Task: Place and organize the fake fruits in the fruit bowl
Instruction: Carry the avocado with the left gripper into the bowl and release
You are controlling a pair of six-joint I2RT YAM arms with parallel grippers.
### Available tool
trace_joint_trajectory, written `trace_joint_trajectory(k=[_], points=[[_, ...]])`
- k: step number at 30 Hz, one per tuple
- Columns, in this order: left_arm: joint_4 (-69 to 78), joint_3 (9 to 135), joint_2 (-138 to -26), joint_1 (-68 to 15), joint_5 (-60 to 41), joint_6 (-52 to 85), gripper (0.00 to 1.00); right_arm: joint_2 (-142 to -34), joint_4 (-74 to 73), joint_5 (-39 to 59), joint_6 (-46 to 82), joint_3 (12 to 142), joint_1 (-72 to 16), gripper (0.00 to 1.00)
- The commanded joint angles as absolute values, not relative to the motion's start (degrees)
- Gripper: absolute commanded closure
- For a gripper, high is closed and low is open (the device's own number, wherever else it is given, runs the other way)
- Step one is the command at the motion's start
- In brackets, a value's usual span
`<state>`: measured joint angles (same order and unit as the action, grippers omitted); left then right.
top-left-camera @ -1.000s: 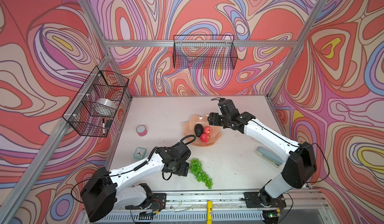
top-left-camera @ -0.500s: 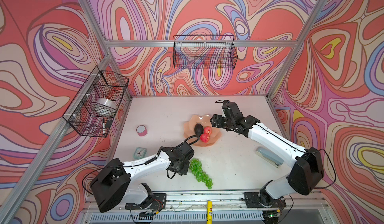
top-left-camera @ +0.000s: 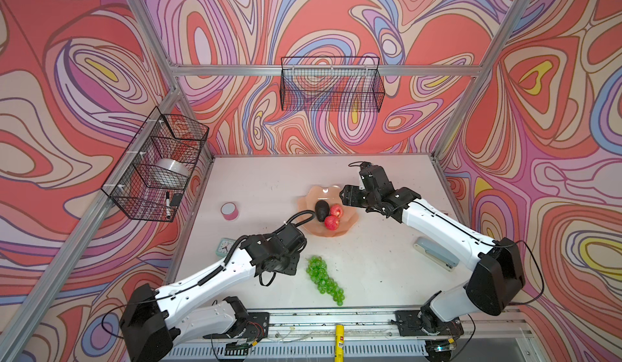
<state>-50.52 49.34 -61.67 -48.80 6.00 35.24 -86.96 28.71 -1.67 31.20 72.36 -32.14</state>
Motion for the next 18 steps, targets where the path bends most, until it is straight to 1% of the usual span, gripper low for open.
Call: trace_joint_trajectory(k=[1, 3, 5, 10, 14, 18], points=[[-55.34, 54.43, -59.47, -48.7, 11.38, 33.02, 0.64, -86.06, 27.38, -1.36, 31.55, 71.39, -31.71, 0.2], [-52.38, 57.22, -61.48, -47.86, 12.15, 30.92, 0.63, -86.03, 26.95, -1.18, 31.68, 70.82, -31.73, 0.2], [-48.64, 60.36, -65.8, -46.2, 11.38, 28.92, 0.62, -85.72, 26.78, -0.65, 31.96, 70.2, -31.74, 0.2], [-39.43, 66.01, -77.9, -42.6, 6.23, 24.97, 0.62, -83.23, 27.38, -0.64, 31.71, 67.15, -31.73, 0.2], [-36.29, 70.98, -87.28, -41.41, 4.05, 22.62, 0.62, -81.0, 28.89, -2.63, 31.03, 64.84, -31.73, 0.2], [-36.74, 75.44, -95.89, -40.3, 3.98, 21.98, 0.62, -79.09, 30.72, -3.69, 30.01, 63.4, -31.84, 0.21]])
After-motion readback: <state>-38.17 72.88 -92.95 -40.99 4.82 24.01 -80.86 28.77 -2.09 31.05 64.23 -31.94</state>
